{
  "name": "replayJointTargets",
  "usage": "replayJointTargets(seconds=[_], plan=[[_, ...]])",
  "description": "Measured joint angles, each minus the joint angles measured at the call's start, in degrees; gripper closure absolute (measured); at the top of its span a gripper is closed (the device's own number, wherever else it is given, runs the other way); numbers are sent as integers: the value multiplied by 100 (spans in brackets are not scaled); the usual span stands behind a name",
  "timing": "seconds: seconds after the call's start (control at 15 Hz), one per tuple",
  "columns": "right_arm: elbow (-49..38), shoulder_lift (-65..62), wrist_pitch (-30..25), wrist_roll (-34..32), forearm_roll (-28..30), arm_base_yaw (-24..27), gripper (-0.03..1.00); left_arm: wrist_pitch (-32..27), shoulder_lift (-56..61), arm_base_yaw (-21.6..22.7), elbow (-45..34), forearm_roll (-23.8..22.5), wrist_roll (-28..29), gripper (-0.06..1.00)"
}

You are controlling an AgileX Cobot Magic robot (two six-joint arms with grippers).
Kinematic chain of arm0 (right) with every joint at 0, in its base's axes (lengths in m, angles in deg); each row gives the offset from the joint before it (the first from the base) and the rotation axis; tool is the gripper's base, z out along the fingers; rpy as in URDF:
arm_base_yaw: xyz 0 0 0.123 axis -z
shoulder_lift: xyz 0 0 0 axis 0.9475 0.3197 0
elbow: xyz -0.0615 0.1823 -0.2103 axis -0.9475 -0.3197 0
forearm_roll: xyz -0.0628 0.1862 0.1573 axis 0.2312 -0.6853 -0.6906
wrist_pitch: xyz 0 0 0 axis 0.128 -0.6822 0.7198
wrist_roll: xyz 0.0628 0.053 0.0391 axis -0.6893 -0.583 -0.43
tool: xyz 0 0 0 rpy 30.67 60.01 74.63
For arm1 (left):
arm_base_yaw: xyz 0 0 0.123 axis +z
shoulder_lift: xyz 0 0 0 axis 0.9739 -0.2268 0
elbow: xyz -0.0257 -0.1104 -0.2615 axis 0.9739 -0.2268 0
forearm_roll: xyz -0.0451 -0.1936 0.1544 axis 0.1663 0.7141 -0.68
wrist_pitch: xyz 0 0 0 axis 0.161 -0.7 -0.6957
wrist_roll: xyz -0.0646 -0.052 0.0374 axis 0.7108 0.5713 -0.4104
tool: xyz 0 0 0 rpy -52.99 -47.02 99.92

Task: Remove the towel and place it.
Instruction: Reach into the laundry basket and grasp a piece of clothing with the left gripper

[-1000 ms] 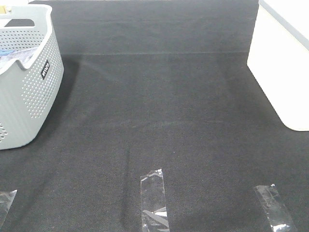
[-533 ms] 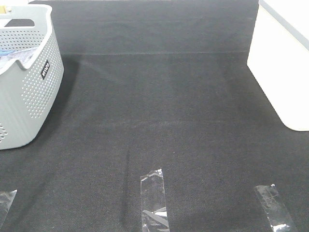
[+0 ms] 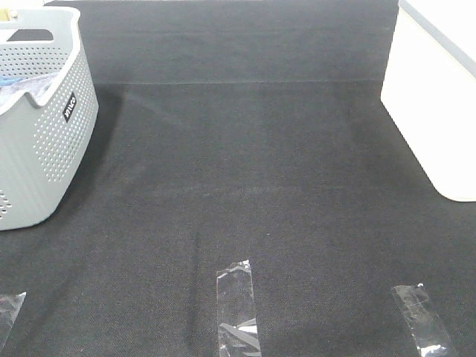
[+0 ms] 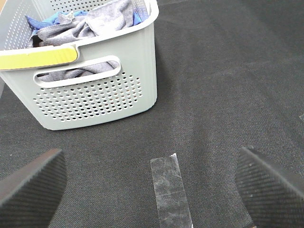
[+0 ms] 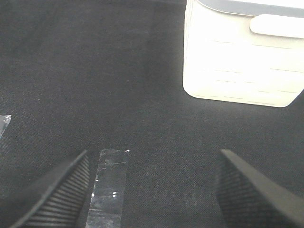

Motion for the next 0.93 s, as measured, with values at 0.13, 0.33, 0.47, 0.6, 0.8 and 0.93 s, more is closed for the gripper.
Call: replayJointTargets(seconds=[0.13, 0.33, 0.47, 0.6, 0.8, 0.93], plan=[[0, 0, 0, 0, 0, 0, 27, 0, 0, 0, 0, 0, 0, 3], [0, 0, 0, 0, 0, 0, 27, 0, 0, 0, 0, 0, 0, 3], [0, 0, 0, 0, 0, 0, 27, 0, 0, 0, 0, 0, 0, 3], [0, 0, 0, 0, 0, 0, 27, 0, 0, 0, 0, 0, 0, 3], [0, 0, 0, 0, 0, 0, 27, 0, 0, 0, 0, 0, 0, 3], [0, 0, 0, 0, 0, 0, 27, 0, 0, 0, 0, 0, 0, 3]])
